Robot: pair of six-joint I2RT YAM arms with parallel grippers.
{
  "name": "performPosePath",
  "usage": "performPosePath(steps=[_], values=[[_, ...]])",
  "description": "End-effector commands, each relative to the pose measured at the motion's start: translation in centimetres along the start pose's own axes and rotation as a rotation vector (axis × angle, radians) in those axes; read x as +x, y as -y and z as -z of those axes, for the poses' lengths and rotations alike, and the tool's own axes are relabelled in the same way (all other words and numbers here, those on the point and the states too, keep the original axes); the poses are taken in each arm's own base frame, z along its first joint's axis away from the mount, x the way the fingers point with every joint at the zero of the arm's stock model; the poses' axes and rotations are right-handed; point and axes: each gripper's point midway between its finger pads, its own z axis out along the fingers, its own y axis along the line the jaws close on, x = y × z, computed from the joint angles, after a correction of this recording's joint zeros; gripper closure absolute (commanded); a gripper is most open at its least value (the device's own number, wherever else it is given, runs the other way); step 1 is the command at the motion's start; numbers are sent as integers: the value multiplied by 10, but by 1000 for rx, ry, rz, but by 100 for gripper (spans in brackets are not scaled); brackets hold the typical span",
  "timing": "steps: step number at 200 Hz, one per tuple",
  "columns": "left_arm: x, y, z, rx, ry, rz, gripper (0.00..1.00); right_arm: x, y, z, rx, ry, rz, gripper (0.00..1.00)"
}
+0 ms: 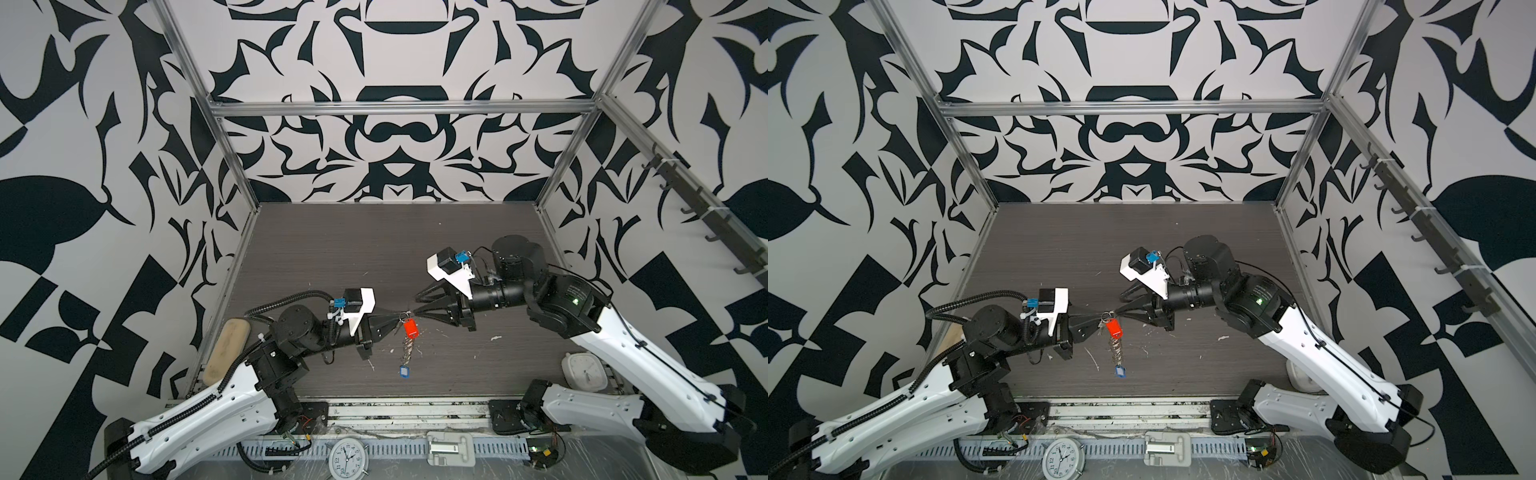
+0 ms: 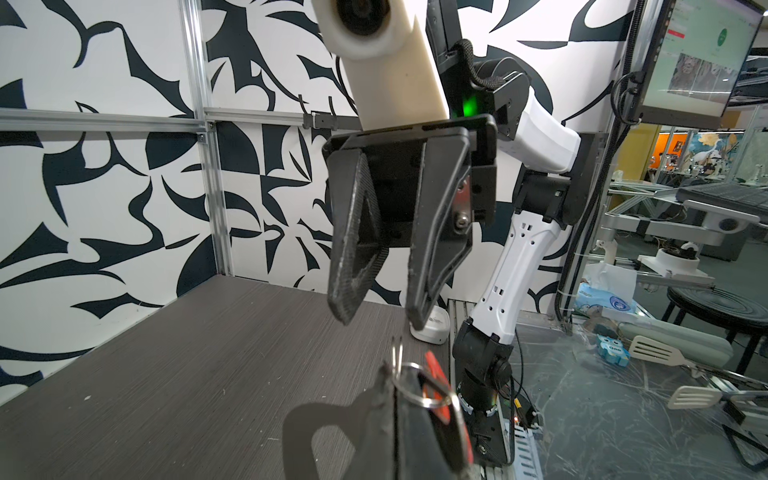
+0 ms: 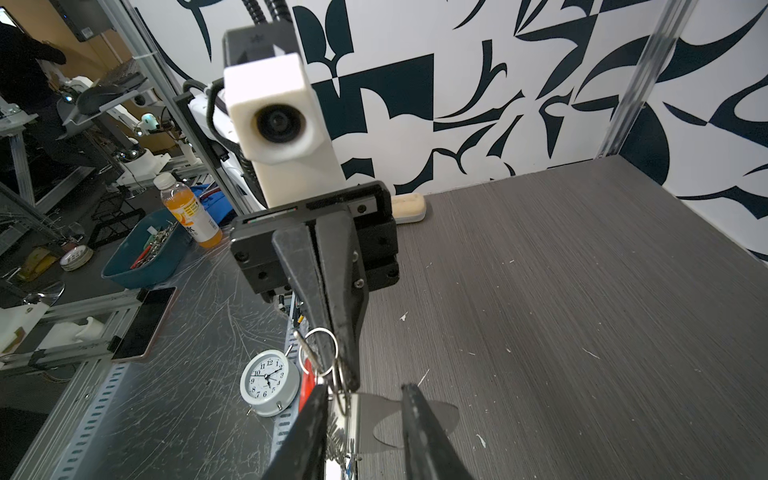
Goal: Remove the keys from the keyring
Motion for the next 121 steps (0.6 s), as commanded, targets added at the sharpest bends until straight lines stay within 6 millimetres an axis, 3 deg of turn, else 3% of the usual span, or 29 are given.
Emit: performPosePath(steps=[1, 45, 121], values=[[-24, 2, 3, -5, 66, -34, 100, -8, -8, 4, -30, 30, 9, 68], [-25, 2, 4, -9, 72, -33, 100, -3, -6, -3, -54, 9, -11, 80], [-26, 2, 3, -5, 79, -35, 100, 1, -7, -11, -82, -6, -21, 85]])
